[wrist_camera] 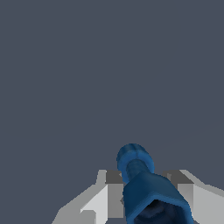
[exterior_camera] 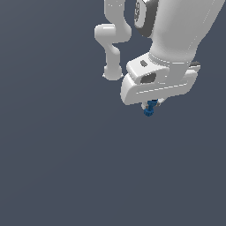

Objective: Pick up the object and move it to a goal position.

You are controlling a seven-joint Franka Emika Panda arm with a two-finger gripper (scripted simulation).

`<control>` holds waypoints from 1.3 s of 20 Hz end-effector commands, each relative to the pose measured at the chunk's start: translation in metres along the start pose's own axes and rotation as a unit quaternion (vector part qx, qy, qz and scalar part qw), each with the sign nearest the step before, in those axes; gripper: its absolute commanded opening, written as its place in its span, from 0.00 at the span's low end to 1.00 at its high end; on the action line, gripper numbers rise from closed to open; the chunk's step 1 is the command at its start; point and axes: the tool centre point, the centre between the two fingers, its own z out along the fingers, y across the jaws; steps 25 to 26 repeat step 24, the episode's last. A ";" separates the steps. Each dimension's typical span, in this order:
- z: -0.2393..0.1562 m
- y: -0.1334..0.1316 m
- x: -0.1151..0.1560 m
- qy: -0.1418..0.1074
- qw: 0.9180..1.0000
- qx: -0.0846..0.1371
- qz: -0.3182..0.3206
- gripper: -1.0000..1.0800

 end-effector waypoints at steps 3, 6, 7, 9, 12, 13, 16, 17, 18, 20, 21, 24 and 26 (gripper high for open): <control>-0.022 -0.014 0.013 0.000 1.000 0.000 0.000 0.00; -0.034 -0.021 0.020 0.000 1.000 0.000 0.000 0.00; -0.038 -0.023 0.022 0.000 1.000 0.000 0.000 0.00; -0.043 -0.027 0.026 0.000 1.000 0.000 0.000 0.00; -0.050 -0.031 0.031 0.000 1.000 0.000 0.000 0.00; -0.052 -0.032 0.032 0.000 1.000 0.000 0.000 0.00; -0.056 -0.035 0.035 0.000 1.000 0.000 0.000 0.00; -0.057 -0.035 0.036 0.000 1.000 0.000 0.000 0.00; -0.058 -0.036 0.036 0.000 1.000 0.000 0.000 0.00; -0.060 -0.037 0.037 0.000 1.000 0.000 0.000 0.00; -0.060 -0.037 0.037 0.000 1.000 0.000 0.000 0.00; -0.061 -0.037 0.038 0.000 1.000 0.000 0.000 0.00; -0.061 -0.037 0.038 0.000 1.000 0.000 0.000 0.00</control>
